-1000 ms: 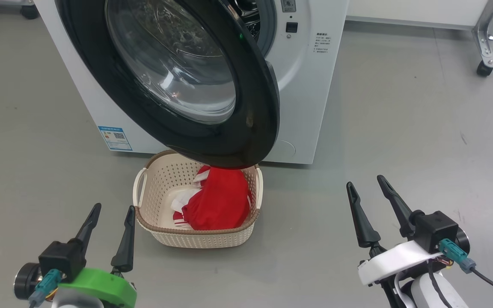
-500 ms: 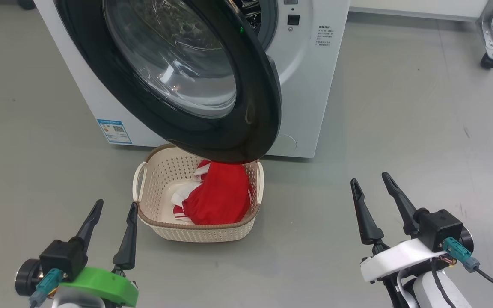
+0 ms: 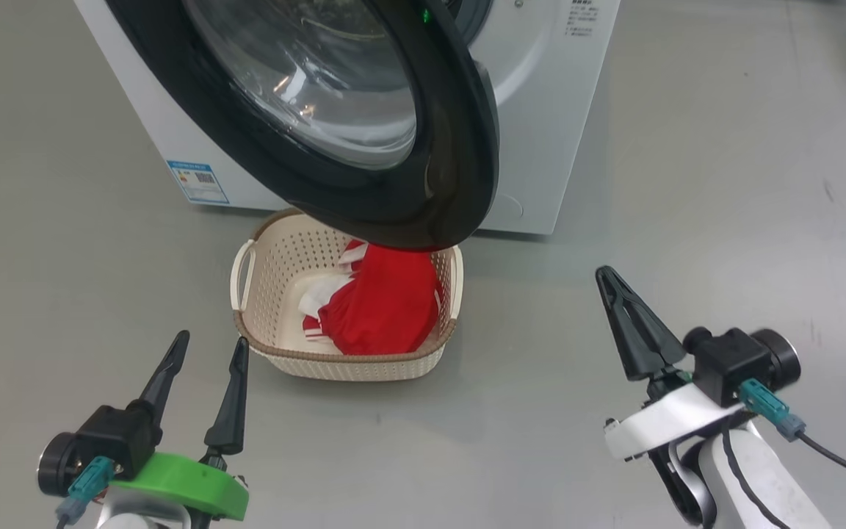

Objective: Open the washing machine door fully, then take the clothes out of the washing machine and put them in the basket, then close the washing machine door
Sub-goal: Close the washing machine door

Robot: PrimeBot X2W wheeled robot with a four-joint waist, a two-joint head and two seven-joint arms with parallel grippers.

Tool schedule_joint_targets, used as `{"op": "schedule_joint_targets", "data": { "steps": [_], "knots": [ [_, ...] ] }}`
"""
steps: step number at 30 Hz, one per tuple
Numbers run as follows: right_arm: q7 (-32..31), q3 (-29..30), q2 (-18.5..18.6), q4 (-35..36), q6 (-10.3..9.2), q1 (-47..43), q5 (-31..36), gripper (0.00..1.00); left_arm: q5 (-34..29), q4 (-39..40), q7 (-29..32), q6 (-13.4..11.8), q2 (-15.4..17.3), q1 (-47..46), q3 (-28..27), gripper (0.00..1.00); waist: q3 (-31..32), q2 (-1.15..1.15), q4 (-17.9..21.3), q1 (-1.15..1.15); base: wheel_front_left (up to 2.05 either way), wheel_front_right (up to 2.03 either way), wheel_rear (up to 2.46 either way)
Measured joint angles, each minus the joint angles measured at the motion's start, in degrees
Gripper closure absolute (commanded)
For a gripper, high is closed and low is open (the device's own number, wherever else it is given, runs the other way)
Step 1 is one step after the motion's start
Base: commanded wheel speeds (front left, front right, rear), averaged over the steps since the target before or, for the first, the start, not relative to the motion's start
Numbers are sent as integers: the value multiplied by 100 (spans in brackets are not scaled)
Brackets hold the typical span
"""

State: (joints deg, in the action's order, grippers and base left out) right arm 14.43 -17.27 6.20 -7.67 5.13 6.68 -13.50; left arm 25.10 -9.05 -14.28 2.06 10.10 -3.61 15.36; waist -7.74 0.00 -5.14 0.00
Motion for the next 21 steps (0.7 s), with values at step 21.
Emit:
{"op": "schedule_joint_targets", "data": {
  "steps": [21],
  "knots": [
    [-664,-1024,710,-7,187,2148,612,100,-158,208,-1,234,-467,-868,169,0,-1357,0,-613,0,0,0,0]
  ]
}}
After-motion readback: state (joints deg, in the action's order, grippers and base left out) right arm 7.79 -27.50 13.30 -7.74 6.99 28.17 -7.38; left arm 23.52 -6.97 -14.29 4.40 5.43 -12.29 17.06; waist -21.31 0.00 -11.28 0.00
